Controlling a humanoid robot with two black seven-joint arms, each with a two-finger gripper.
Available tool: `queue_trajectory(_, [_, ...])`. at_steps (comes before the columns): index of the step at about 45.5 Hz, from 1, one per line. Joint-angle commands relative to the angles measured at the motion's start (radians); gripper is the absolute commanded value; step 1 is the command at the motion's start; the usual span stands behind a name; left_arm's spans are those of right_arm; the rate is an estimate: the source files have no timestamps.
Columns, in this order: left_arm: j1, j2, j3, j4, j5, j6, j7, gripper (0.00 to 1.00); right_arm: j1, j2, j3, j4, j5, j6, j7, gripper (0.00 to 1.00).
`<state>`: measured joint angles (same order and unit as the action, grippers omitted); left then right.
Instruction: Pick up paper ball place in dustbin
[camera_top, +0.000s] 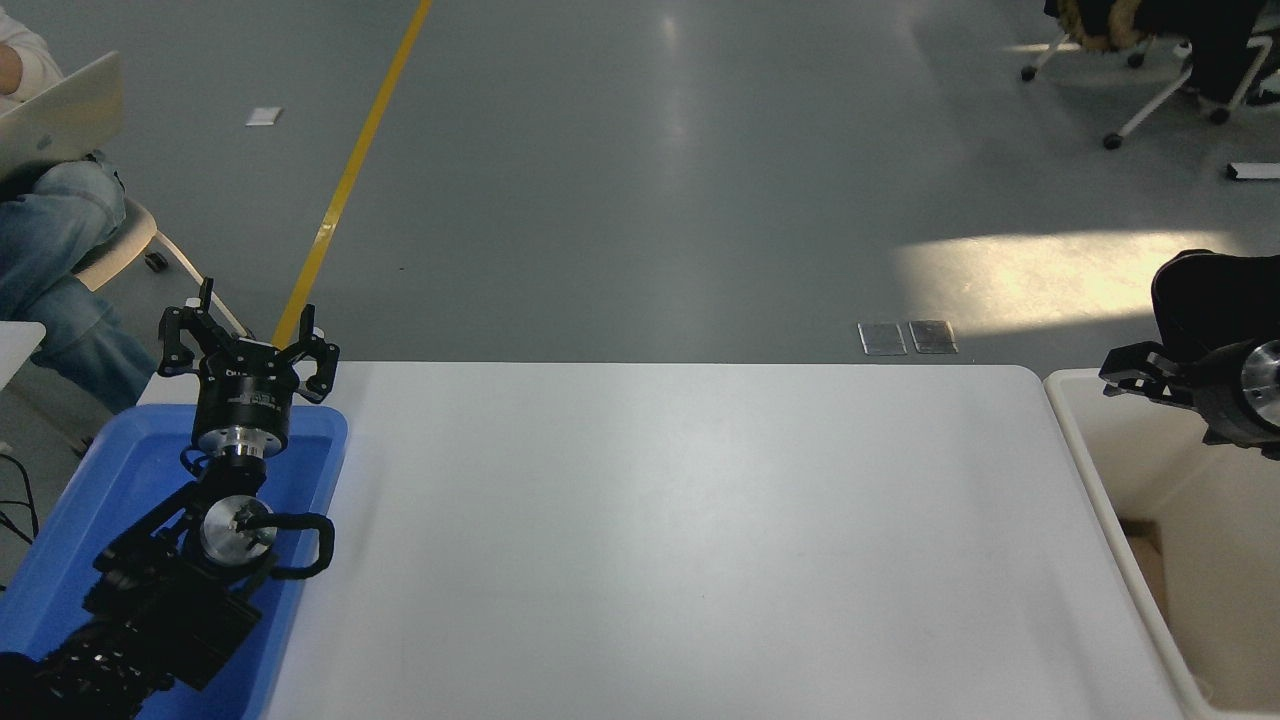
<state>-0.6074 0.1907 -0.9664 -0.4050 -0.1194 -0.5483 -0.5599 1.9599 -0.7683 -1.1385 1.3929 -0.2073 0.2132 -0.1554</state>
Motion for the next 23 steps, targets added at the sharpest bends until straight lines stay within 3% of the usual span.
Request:
queue_trajectory(1, [0.000,0.001,0.000,0.000,0.000,0.001,0.000,0.99,0.398,0.015,-0.084,0.189,-0.008,0.187,0.000,1.00])
queue_trajectory(23, [0.000,0.001,0.000,0.000,-0.002,0.001,0.000,0.99,0.793,0.241,-0.090,0.195,0.345,0.572,0.000,0.98])
